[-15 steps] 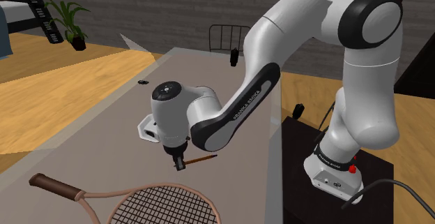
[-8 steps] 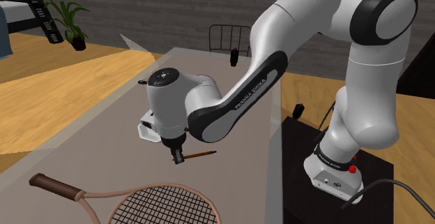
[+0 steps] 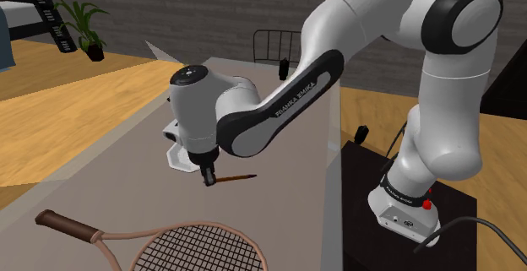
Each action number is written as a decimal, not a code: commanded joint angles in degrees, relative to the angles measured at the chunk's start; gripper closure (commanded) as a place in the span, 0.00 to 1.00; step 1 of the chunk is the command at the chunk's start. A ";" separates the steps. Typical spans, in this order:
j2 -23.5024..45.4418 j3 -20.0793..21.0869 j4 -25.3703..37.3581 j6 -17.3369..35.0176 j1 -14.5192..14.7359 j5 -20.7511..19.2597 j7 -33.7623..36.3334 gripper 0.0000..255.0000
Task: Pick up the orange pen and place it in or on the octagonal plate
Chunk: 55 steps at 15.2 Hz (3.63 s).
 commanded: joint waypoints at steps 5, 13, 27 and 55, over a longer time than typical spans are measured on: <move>8.62 -2.40 13.79 -5.11 -1.48 -1.55 -5.11 1.00; 23.79 -5.13 39.47 -15.12 -1.56 -2.94 -12.20 1.00; 38.36 -7.06 57.90 -18.40 -0.24 -3.96 -16.03 1.00; 36.78 -6.84 57.57 -19.67 -0.16 -3.76 -15.90 0.00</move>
